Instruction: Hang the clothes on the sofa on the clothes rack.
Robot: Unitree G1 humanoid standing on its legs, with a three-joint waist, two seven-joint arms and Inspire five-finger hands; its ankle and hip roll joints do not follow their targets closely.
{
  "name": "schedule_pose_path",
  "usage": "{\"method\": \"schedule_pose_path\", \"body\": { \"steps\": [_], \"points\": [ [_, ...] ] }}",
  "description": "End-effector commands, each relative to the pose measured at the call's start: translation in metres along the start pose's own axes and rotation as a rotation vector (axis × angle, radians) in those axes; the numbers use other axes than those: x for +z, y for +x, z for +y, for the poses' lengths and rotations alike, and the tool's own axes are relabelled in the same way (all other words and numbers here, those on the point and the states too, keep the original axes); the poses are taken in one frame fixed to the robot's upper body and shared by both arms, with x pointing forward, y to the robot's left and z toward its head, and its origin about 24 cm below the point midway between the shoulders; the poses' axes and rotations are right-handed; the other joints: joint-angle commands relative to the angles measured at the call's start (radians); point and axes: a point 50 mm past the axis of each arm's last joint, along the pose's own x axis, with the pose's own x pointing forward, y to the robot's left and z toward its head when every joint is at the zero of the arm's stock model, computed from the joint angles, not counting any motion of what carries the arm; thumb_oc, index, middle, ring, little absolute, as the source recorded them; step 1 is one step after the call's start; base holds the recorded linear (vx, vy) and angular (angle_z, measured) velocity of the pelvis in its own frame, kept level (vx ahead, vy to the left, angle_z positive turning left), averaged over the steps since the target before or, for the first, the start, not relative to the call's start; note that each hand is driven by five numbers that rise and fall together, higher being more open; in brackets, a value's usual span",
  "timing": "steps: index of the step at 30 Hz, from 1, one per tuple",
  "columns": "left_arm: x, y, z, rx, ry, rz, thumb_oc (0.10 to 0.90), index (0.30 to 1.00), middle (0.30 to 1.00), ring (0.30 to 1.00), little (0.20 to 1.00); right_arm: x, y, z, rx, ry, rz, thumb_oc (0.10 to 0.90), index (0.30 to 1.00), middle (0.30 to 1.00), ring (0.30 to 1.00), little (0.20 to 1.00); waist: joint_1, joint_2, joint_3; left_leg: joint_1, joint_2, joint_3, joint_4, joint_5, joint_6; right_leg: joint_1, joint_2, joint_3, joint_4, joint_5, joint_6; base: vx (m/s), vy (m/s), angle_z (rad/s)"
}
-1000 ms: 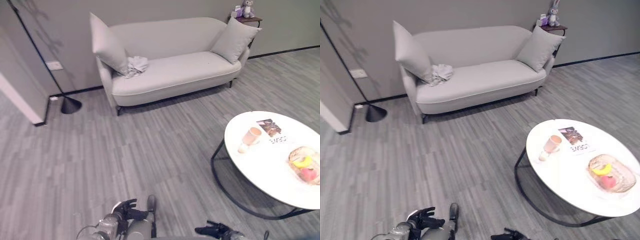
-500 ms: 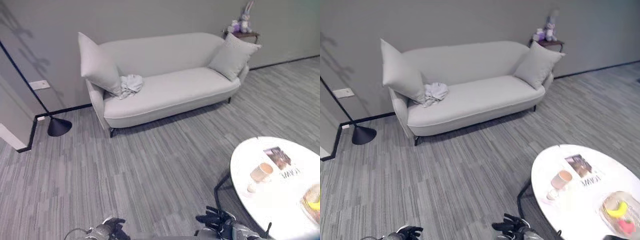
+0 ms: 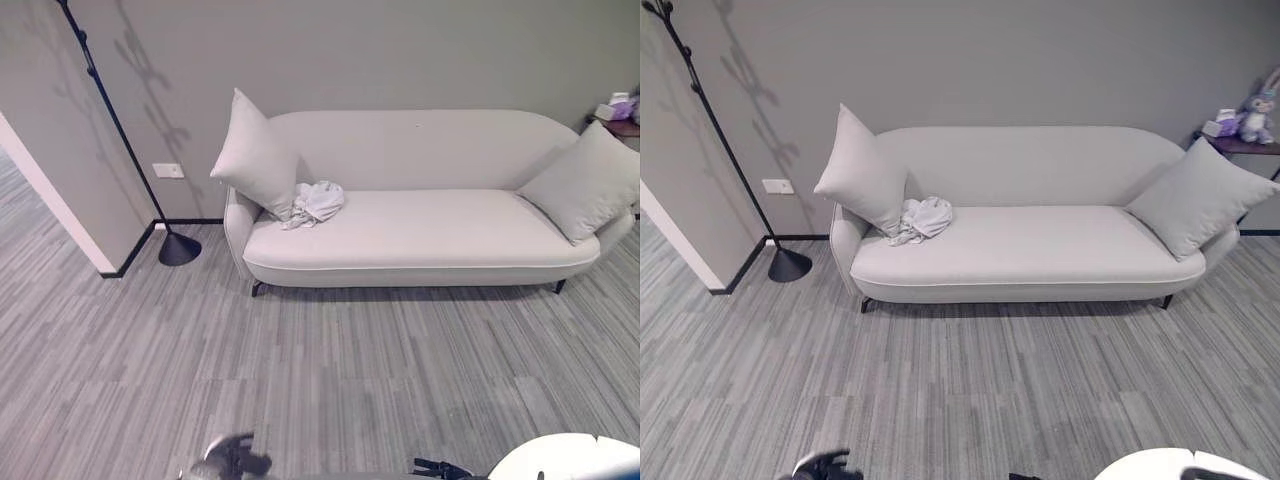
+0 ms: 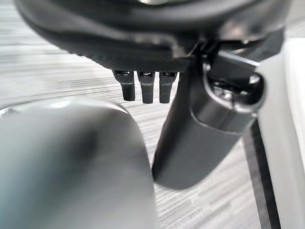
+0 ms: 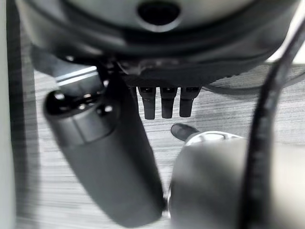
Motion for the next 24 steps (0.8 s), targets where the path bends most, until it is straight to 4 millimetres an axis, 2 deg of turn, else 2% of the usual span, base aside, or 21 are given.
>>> {"method": "schedule_pose_path", "body": {
  "steps": [1, 2, 3, 4, 5, 6, 7, 8, 9, 10, 11, 14, 15, 16, 18, 19, 21, 22, 23, 24],
  "points": [
    [-0.014, -0.002, -0.029, -0.094, 0.124, 0.079, 0.8, 0.9, 0.9, 0.9, 0.9, 0.039, -0.001, -0.006, -0.028, -0.17, -0.075, 0.8, 0.9, 0.9, 0.9, 0.9, 0.043, 0.019, 0.087, 0.003, -0.12, 0.044, -0.341, -0.067, 0.02, 0.084, -0.083, 0.021, -0.014, -0.052, 0.12, 0.25, 0.02, 0.32],
    [-0.015, -0.002, -0.028, -0.094, 0.123, 0.08, 0.8, 0.9, 0.9, 0.9, 0.9, 0.039, -0.001, -0.006, -0.028, -0.171, -0.075, 0.8, 0.9, 0.9, 0.9, 0.9, 0.041, 0.015, 0.085, 0.006, -0.126, 0.046, -0.348, -0.066, 0.023, 0.084, -0.088, 0.019, -0.014, -0.052, 0.122, 0.38, 0.044, 0.3],
    [-0.013, -0.001, -0.029, -0.098, 0.116, 0.073, 0.8, 0.9, 0.9, 0.9, 0.9, 0.04, -0.001, -0.002, -0.014, -0.199, -0.08, 0.8, 0.9, 0.9, 0.9, 0.9, 0.048, 0.018, 0.08, -0.019, -0.143, 0.079, -0.461, -0.067, 0.029, 0.104, -0.085, 0.008, -0.014, -0.067, 0.13, 0.25, 0.078, 0.16],
    [-0.013, -0.001, -0.03, -0.1, 0.115, 0.074, 0.8, 0.9, 0.9, 0.9, 0.9, 0.037, 0.0, 0.0, -0.008, -0.224, -0.073, 0.8, 0.9, 0.9, 0.9, 0.9, 0.051, 0.016, 0.069, -0.016, -0.168, 0.112, -0.574, -0.045, 0.035, 0.122, -0.088, -0.005, -0.014, -0.08, 0.138, 0.44, 0.119, 0.28],
    [-0.015, -0.002, -0.03, -0.101, 0.113, 0.08, 0.8, 0.9, 0.9, 0.9, 0.9, 0.033, 0.0, 0.004, 0.004, -0.261, -0.059, 0.8, 0.9, 0.9, 0.9, 0.9, 0.064, 0.03, 0.06, -0.036, -0.189, 0.14, -0.704, 0.011, 0.026, 0.152, -0.068, -0.014, -0.014, -0.1, 0.144, 0.66, 0.152, 0.55],
    [-0.016, -0.002, -0.028, -0.101, 0.085, 0.084, 0.8, 0.9, 0.9, 0.9, 0.9, 0.025, 0.002, 0.013, 0.043, -0.349, -0.036, 0.8, 0.9, 0.9, 0.9, 0.9, 0.109, 0.031, 0.056, -0.075, -0.231, 0.114, -0.927, 0.094, 0.025, 0.21, -0.054, -0.02, -0.014, -0.136, 0.147, 0.54, 0.11, 0.57],
    [-0.017, -0.002, -0.028, -0.101, 0.085, 0.085, 0.8, 0.9, 0.9, 0.9, 0.9, 0.025, 0.002, 0.014, 0.043, -0.349, -0.036, 0.8, 0.9, 0.9, 0.9, 0.9, 0.106, 0.029, 0.057, -0.068, -0.236, 0.113, -0.94, 0.101, 0.026, 0.212, -0.055, -0.022, -0.014, -0.138, 0.147, 0.48, 0.074, 0.7],
    [-0.018, -0.002, -0.026, -0.094, 0.069, 0.088, 0.8, 0.9, 0.9, 0.9, 0.9, 0.024, 0.002, 0.017, 0.052, -0.375, -0.035, 0.8, 0.9, 0.9, 0.9, 0.9, 0.122, 0.024, 0.057, -0.105, -0.239, 0.085, -0.956, 0.098, 0.025, 0.229, -0.055, -0.021, -0.014, -0.144, 0.146, 0.3, 0.004, 0.52],
    [-0.022, -0.003, -0.022, -0.076, 0.023, 0.101, 0.8, 0.9, 0.9, 0.9, 0.9, 0.024, 0.002, 0.021, 0.058, -0.42, -0.038, 0.8, 0.9, 0.9, 0.9, 0.9, 0.155, 0.012, 0.061, -0.148, -0.25, 0.037, -0.966, 0.104, 0.022, 0.254, -0.052, -0.014, -0.014, -0.158, 0.141, 0.43, 0.035, 0.28],
    [-0.028, -0.004, -0.019, -0.063, -0.028, 0.123, 0.8, 0.9, 0.9, 0.9, 0.9, 0.023, 0.003, 0.025, 0.068, -0.455, -0.035, 0.8, 0.9, 0.9, 0.9, 0.9, 0.181, 0.015, 0.058, -0.167, -0.24, 0.016, -0.969, 0.14, 0.021, 0.273, -0.043, -0.008, -0.014, -0.159, 0.141, 0.44, 0.038, -0.13],
    [-0.036, -0.006, -0.017, -0.05, -0.067, 0.145, 0.8, 0.9, 0.9, 0.9, 0.9, 0.021, 0.003, 0.027, 0.078, -0.47, -0.032, 0.8, 0.9, 0.9, 0.9, 0.9, 0.192, 0.014, 0.058, -0.166, -0.233, 0.009, -0.959, 0.165, 0.017, 0.295, -0.041, 0.005, -0.014, -0.168, 0.14, 0.47, 0.082, -0.37],
    [-0.066, -0.015, -0.01, -0.003, -0.158, 0.245, 0.8, 0.9, 0.9, 0.9, 0.9, 0.005, 0.003, 0.033, 0.105, -0.438, 0.005, 0.8, 0.9, 0.9, 0.9, 0.9, 0.208, -0.005, 0.023, -0.117, -0.231, 0.042, -0.929, 0.22, 0.037, 0.337, -0.048, 0.019, 0.018, -0.188, 0.152, 0.51, 0.135, -0.34],
    [-0.072, -0.017, -0.009, 0.001, -0.173, 0.263, 0.8, 0.9, 0.9, 0.9, 0.9, -0.001, 0.003, 0.032, 0.101, -0.412, 0.02, 0.8, 0.9, 0.9, 0.9, 0.9, 0.209, -0.02, 0.004, -0.104, -0.248, 0.049, -0.924, 0.216, 0.049, 0.331, -0.073, 0.014, 0.055, -0.157, 0.166, 0.55, 0.26, 0.0],
    [-0.078, -0.02, -0.007, 0.011, -0.184, 0.281, 0.8, 0.9, 0.9, 0.9, 0.9, -0.007, 0.003, 0.03, 0.096, -0.372, 0.035, 0.8, 0.9, 0.9, 0.9, 0.9, 0.203, -0.038, -0.015, -0.078, -0.274, 0.061, -0.93, 0.201, 0.067, 0.317, -0.111, 0.005, 0.122, -0.098, 0.193, 0.52, 0.308, 0.15],
    [-0.082, -0.021, -0.006, 0.007, -0.127, 0.29, 0.8, 0.9, 0.9, 0.9, 0.9, -0.012, 0.002, 0.028, 0.09, -0.324, 0.042, 0.8, 0.9, 0.9, 0.9, 0.9, 0.176, -0.043, -0.034, 0.004, -0.309, 0.085, -0.956, 0.157, 0.097, 0.273, -0.182, 0.006, 0.266, 0.001, 0.225, 0.5, 0.384, 0.02],
    [-0.074, -0.018, -0.006, 0.002, -0.008, 0.257, 0.8, 0.9, 0.9, 0.9, 0.9, -0.007, 0.002, 0.023, 0.063, -0.317, 0.02, 0.8, 0.9, 0.9, 0.9, 0.9, 0.147, -0.039, -0.035, 0.069, -0.353, 0.099, -0.969, 0.102, 0.132, 0.237, -0.25, -0.016, 0.416, 0.144, 0.263, 0.38, 0.333, -0.01],
    [-0.074, -0.018, -0.006, 0.002, -0.008, 0.257, 0.8, 0.9, 0.9, 0.9, 0.9, -0.007, 0.002, 0.023, 0.062, -0.317, 0.02, 0.8, 0.9, 0.9, 0.9, 0.9, 0.148, -0.04, -0.034, 0.07, -0.355, 0.1, -0.969, 0.101, 0.132, 0.237, -0.252, -0.014, 0.418, 0.144, 0.265, 0.23, 0.224, 0.01],
    [-0.061, -0.014, -0.008, -0.009, 0.086, 0.207, 0.8, 0.9, 0.9, 0.9, 0.9, 0.001, 0.002, 0.017, 0.019, -0.337, -0.009, 0.8, 0.9, 0.9, 0.9, 0.9, 0.116, -0.023, -0.023, 0.13, -0.381, 0.093, -0.969, 0.047, 0.161, 0.198, -0.316, -0.049, 0.555, 0.247, 0.286, 0.46, 0.387, -0.07],
    [-0.044, -0.009, -0.007, -0.004, 0.126, 0.148, 0.8, 0.9, 0.9, 0.9, 0.9, 0.018, 0.001, 0.011, -0.029, -0.366, -0.063, 0.8, 0.9, 0.9, 0.9, 0.9, 0.075, 0.0, 0.006, 0.197, -0.385, 0.068, -0.969, -0.02, 0.173, 0.116, -0.366, -0.071, 0.711, 0.235, 0.301, 0.45, 0.386, -0.03],
    [-0.043, -0.008, -0.007, -0.004, 0.126, 0.147, 0.8, 0.9, 0.9, 0.9, 0.9, 0.018, 0.001, 0.011, -0.03, -0.366, -0.064, 0.8, 0.9, 0.9, 0.9, 0.9, 0.075, -0.002, 0.009, 0.197, -0.389, 0.068, -0.969, -0.021, 0.174, 0.112, -0.372, -0.068, 0.721, 0.229, 0.301, 0.26, 0.176, 0.35]
  ]
}}
